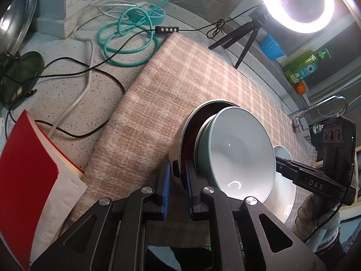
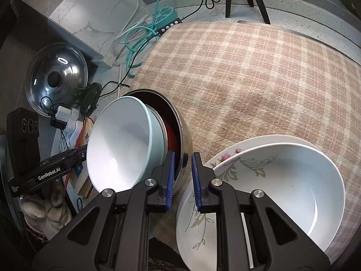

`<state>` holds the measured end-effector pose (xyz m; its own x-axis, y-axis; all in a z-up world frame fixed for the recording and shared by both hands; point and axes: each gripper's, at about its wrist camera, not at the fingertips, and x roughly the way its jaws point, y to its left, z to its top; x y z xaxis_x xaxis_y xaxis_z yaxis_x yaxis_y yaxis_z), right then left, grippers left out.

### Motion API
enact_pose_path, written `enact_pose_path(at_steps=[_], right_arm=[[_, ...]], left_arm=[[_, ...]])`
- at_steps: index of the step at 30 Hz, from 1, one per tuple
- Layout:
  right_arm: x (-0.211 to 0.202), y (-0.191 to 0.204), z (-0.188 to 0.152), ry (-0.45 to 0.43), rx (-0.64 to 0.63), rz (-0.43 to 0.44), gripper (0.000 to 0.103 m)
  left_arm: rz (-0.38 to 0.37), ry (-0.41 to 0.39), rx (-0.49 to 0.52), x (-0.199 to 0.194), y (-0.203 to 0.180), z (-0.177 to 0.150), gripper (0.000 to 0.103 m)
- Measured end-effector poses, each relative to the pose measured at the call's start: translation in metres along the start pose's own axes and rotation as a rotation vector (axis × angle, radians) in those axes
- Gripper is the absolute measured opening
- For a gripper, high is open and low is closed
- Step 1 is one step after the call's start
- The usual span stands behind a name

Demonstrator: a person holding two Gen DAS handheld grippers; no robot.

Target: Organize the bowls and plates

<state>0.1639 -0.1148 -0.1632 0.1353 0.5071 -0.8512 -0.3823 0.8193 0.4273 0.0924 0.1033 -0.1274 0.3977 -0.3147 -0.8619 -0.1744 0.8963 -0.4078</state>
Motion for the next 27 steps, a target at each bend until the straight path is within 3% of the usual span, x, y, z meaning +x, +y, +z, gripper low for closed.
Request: enact_pose_path(at_steps=[16,27], right_arm=[[-0.001,-0.001,0.0,0.011,0.037,0.004,0.013],[-0.027,0.002,-0.001,-0.038,0.055,0.027,0.013]], left_arm=[[0.007,-0.01,-0.006,-0.001,-0.005,0.001,0.007],[0.001,-0.045,0.016,-0.018,-0.015,0.007,0.007]])
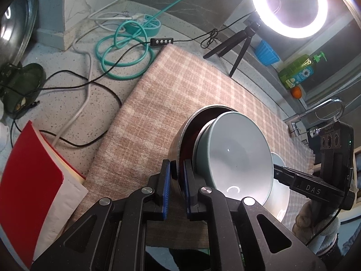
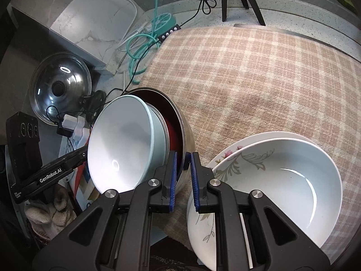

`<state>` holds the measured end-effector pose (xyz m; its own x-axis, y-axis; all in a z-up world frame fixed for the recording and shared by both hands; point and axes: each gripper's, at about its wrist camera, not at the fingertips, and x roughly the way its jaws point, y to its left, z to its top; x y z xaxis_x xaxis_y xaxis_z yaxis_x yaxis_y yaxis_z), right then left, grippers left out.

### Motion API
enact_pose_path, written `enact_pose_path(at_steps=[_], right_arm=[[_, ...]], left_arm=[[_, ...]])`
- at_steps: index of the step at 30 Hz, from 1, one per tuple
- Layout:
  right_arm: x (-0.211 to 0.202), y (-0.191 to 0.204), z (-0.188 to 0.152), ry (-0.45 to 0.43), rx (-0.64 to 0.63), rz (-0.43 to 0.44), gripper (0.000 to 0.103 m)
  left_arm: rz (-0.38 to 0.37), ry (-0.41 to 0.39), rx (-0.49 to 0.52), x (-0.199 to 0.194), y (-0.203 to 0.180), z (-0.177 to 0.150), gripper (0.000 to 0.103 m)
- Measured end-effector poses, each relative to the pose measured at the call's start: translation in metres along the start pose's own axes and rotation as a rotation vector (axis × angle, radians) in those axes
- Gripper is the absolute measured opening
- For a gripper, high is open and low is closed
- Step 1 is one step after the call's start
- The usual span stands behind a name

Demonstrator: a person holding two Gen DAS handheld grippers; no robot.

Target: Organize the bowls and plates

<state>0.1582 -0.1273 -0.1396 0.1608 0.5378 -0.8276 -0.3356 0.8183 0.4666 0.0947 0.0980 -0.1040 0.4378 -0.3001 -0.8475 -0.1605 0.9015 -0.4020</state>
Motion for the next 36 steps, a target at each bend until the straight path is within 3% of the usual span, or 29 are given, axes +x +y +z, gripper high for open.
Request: enact_pose_path(at_steps=[16,27,36], right_arm=[[-0.078,-0.029,-0.014,-0.125,0.067,-0.025,0.013],[-0.108,-0.074,-0.045,-0.149,0.165,-0.081,0.013],[-0.113,-0.099,-0.069,-0.139,0.227,-0.098,0.013]], left_arm=[[-0.086,-0.039,0.128,-0.018,-0.065,0.013,0.008],[-0.148,0.042,0.211,0.008,-0.114,-0.002,0.008],[-0.154,0.108,0.262,0.025,-0.136,-0.019,0.008]])
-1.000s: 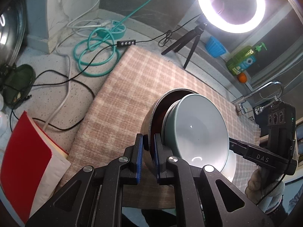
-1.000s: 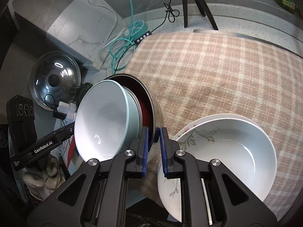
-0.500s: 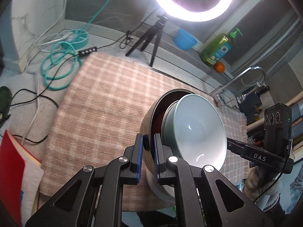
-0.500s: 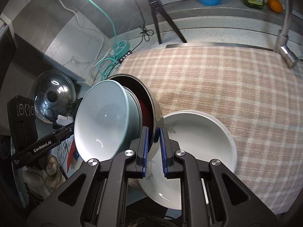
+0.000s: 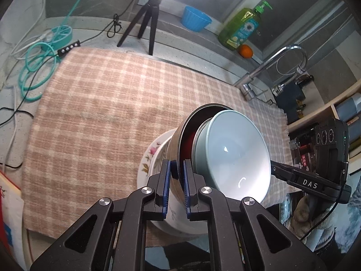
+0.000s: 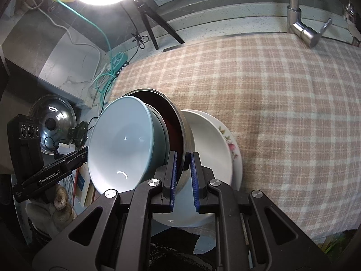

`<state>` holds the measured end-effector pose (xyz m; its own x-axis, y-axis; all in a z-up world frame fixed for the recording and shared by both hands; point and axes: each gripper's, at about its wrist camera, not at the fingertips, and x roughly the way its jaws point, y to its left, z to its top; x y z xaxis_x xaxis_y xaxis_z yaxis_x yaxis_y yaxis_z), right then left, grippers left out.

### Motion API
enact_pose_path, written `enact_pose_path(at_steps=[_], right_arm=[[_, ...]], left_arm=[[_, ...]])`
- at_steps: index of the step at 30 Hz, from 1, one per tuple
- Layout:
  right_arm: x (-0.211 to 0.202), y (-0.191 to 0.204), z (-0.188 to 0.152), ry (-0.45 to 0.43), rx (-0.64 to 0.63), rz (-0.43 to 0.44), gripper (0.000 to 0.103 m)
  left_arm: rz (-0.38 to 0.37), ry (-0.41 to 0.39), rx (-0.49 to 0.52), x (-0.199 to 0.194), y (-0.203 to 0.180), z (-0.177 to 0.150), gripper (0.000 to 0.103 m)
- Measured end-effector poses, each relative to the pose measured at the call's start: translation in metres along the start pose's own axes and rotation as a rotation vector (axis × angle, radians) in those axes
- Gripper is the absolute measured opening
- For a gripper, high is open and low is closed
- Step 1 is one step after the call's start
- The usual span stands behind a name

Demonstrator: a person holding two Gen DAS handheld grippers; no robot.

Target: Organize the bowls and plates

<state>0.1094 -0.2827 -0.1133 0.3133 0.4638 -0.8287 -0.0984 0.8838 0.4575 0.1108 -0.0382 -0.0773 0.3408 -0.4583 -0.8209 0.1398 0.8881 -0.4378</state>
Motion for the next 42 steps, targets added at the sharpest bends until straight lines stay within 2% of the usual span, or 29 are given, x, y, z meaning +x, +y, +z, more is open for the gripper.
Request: enact_pose_path(at_steps=[9,18,42], right_arm=[[0.003,-0.015,-0.014,0.025,0.028,-0.005,0.013],[0.006,-0.017,-0.017,0.039,0.031,0.002,0.014],[-0.003,-0.007,-0.024,0.001,-0.031,-0.028,0.014]], left_arm=[[0.006,0.047,0.013,0.013,-0.009,-0.01,0.008],[0.015,0.062,0.005,0.016,-0.008,-0.015,0.008],[0.034,0.053,0.014,0.014,-0.004,-0.024,0.008]])
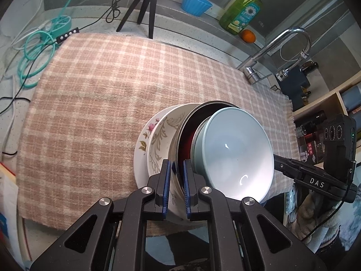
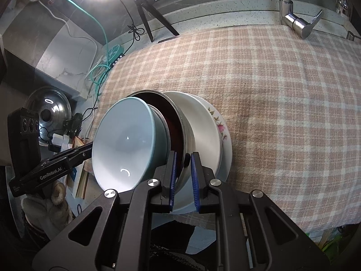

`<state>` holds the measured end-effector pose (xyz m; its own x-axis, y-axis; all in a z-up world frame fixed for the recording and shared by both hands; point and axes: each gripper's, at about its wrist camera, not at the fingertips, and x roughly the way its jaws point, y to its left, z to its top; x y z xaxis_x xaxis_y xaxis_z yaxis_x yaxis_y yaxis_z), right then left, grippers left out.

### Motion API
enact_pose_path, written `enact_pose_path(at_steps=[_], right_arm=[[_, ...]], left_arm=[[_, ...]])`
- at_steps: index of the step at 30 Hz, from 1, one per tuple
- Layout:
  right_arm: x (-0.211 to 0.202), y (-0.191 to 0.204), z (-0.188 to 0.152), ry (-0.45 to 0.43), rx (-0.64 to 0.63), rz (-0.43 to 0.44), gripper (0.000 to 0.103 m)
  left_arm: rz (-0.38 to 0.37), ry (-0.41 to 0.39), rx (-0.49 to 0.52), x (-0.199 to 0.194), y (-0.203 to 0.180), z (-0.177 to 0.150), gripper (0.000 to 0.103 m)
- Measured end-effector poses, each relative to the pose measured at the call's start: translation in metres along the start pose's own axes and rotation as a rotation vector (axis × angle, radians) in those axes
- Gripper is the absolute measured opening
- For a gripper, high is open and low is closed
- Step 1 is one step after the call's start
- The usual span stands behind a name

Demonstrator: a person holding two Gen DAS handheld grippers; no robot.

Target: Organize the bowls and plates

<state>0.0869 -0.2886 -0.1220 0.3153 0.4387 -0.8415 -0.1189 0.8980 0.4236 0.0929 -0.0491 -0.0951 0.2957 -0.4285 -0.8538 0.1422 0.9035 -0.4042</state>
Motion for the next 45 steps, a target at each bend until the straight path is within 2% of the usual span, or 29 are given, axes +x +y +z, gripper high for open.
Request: enact_pose_path(at_steps=[8,15,17,19,20,22,23,25,27,30,32,37,39,43,45], right_arm=[[-0.014,0.0,-0.008,-0.032,-0.024,-0.044,0.014],[-0.028,0.005,-0.016,-0.062,-0.08,-0.103,0.016],[-0.034,0.007,-0.019,-0.092,-0.095,-0.12,0.034],[-0.039,0.01,-0.023,-0.123,-0.112,-0.139,0.044],[-0.041,0.01,-0.025,-0.133,-0.121,-0.148,0.044],[-0.044,0.013,-0.029,-0.155,-0.141,-0.166,0.045],[-0.046,0.015,-0.03,-0.16,-0.148,-0.169,0.05],[-0.048,0.018,-0.033,-0.175,-0.165,-0.166,0.059],[-0.051,0.022,-0.037,-0.193,-0.19,-0.173,0.062],[-0.053,0.029,-0.042,-0.204,-0.221,-0.196,0.071],[-0.054,0.031,-0.046,-0.208,-0.215,-0.176,0.079],[-0.053,0.032,-0.051,-0.243,-0.17,-0.15,0.08],[-0.05,0.033,-0.051,-0.243,-0.161,-0.168,0.08],[-0.057,0.033,-0.053,-0.283,-0.141,-0.176,0.08],[-0.061,0.034,-0.052,-0.3,-0.142,-0.179,0.084]], left_arm=[[0.027,-0.023,0.017,-0.008,0.0,-0.005,0.011],[0.079,-0.082,0.052,-0.027,-0.002,-0.016,0.012],[0.093,-0.105,0.061,-0.032,-0.004,-0.017,0.012],[0.115,-0.131,0.085,-0.037,-0.007,-0.02,0.012],[0.122,-0.139,0.096,-0.039,-0.009,-0.021,0.014],[0.136,-0.155,0.113,-0.043,-0.011,-0.022,0.024],[0.15,-0.169,0.126,-0.046,-0.013,-0.023,0.027],[0.167,-0.186,0.139,-0.049,-0.014,-0.025,0.04],[0.172,-0.197,0.135,-0.052,-0.015,-0.026,0.051],[0.206,-0.223,0.148,-0.056,-0.019,-0.031,0.057],[0.215,-0.222,0.149,-0.056,-0.021,-0.034,0.061],[0.261,-0.226,0.168,-0.059,-0.025,-0.043,0.064],[0.272,-0.238,0.176,-0.062,-0.024,-0.048,0.064],[0.258,-0.236,0.146,-0.065,-0.017,-0.049,0.064],[0.262,-0.246,0.153,-0.067,-0.018,-0.049,0.064]])
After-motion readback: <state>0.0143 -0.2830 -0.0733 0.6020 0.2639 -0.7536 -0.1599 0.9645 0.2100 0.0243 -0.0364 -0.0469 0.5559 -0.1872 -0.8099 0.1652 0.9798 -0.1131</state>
